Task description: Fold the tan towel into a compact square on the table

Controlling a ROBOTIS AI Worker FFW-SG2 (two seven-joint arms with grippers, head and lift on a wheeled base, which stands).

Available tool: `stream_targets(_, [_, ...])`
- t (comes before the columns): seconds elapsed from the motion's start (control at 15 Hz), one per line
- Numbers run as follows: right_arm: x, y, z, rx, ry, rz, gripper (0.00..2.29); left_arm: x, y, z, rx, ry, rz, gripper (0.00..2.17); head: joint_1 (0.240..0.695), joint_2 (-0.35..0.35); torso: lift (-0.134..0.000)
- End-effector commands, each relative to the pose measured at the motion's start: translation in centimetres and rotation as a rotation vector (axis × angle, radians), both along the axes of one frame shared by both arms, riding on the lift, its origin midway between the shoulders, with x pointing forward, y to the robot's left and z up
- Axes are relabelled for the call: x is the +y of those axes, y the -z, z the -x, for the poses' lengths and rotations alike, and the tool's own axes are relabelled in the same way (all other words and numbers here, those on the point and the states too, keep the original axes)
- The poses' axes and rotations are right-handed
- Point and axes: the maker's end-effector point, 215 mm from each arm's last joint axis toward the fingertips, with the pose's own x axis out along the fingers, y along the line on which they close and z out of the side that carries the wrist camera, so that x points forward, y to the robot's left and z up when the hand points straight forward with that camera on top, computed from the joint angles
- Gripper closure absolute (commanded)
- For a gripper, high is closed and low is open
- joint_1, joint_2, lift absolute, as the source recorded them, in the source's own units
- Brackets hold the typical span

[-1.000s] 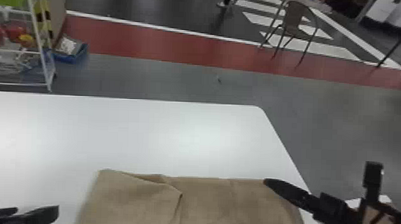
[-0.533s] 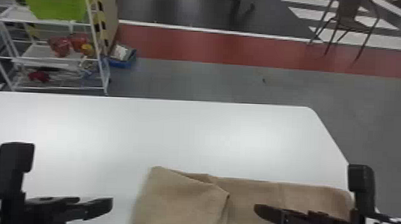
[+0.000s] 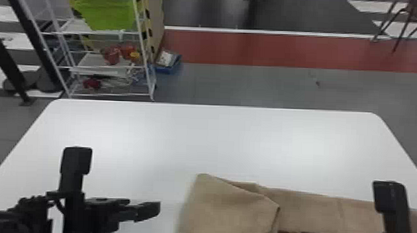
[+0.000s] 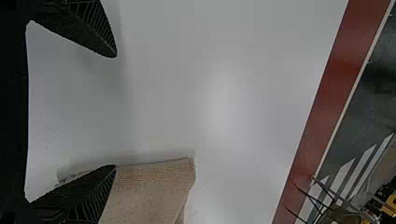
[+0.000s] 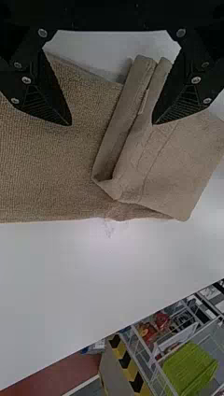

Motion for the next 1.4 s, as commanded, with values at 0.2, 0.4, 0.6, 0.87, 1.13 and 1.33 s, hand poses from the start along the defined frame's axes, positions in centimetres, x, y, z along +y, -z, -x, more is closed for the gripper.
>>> stream_targets(0.2, [1.3,0.3,-0.1,0.009,-0.023,-0.015,0.29,-0.2,0.3,-0.1,-0.004,0.002,0.008,0.04,0.695,0.035,-0.123])
stream_targets(0.4, [1.4,1.2,0.0,0.032,-0.021,-0.01,0.35,-0.4,0.2,-0.1,-0.012,0.007,0.016,0.04,0.695,0.039,-0.123])
stream_targets(0.6, [1.6,2.1,-0.3,0.053,-0.024,-0.018,0.35,-0.4,0.4,0.1,-0.017,0.008,0.017,0.04,0.695,0.039,-0.123])
stream_targets(0.87, [2.6,1.9,-0.4,0.049,-0.041,-0.026,0.38,-0.4,0.5,0.3,-0.023,0.008,0.017,0.04,0.695,0.047,-0.123])
stream_targets(1.13, [3.0,2.0,-0.7,0.05,-0.048,-0.022,0.47,-0.5,0.8,0.6,-0.02,0.009,0.019,0.04,0.695,0.061,-0.123])
stream_targets(1.33, [3.1,2.0,-0.8,0.05,-0.052,-0.027,0.66,-0.6,0.8,0.7,-0.024,0.012,0.023,0.04,0.695,0.065,-0.123])
